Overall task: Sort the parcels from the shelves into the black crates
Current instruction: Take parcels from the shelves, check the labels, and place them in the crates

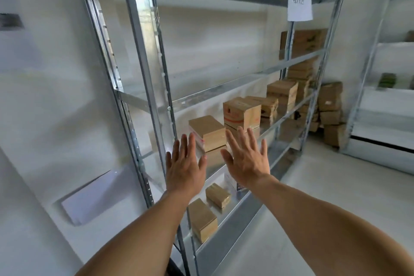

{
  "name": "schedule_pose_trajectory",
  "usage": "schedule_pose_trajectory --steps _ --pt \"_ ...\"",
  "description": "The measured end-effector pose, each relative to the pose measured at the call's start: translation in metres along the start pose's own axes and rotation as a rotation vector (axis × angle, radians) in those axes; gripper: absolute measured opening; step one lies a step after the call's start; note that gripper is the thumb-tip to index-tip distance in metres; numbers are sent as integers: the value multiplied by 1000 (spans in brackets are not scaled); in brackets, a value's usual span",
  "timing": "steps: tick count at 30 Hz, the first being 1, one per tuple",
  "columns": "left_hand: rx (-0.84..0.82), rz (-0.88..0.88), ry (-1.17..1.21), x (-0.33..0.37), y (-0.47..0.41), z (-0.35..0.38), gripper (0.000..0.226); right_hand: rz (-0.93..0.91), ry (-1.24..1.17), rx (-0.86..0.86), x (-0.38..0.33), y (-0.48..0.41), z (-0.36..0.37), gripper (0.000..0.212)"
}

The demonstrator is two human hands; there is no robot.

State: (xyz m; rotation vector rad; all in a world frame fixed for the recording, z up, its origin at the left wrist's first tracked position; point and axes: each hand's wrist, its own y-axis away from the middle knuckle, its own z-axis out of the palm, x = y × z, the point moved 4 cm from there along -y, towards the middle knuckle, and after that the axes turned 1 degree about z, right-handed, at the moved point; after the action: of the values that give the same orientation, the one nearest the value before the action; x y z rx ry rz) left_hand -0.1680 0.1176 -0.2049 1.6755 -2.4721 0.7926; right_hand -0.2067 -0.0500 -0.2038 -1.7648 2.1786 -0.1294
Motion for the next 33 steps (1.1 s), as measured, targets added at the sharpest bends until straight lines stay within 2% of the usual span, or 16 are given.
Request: schedule_pose_trajectory --steps 7,11,14,21,25,28,31,33 --pt "-15 -44 -35 62 -82 60 67 -27 23 12 89 -73 -4 65" --pt "-14 -198 19 78 -120 92 67 -46 -4 -28 131 -120 -4 64" --pt "-30 -330 64 84 -143 112 65 -22 -114 -70 151 -148 0 62" --pt "-54 -524 155 73 -192 156 63 -38 -252 -158 162 -211 50 61" --pt "-77 -729 366 40 -233 190 65 41 -387 -270 151 -263 92 66" --pt "-87 -883 608 7 -273 222 83 156 -536 -382 143 -318 126 62" --pt "-11 -970 820 -16 -305 239 64 245 -701 -458 134 -352 130 61" --pt "-17 -1003 892 -25 -321 249 62 315 -798 -498 134 -376 140 61"
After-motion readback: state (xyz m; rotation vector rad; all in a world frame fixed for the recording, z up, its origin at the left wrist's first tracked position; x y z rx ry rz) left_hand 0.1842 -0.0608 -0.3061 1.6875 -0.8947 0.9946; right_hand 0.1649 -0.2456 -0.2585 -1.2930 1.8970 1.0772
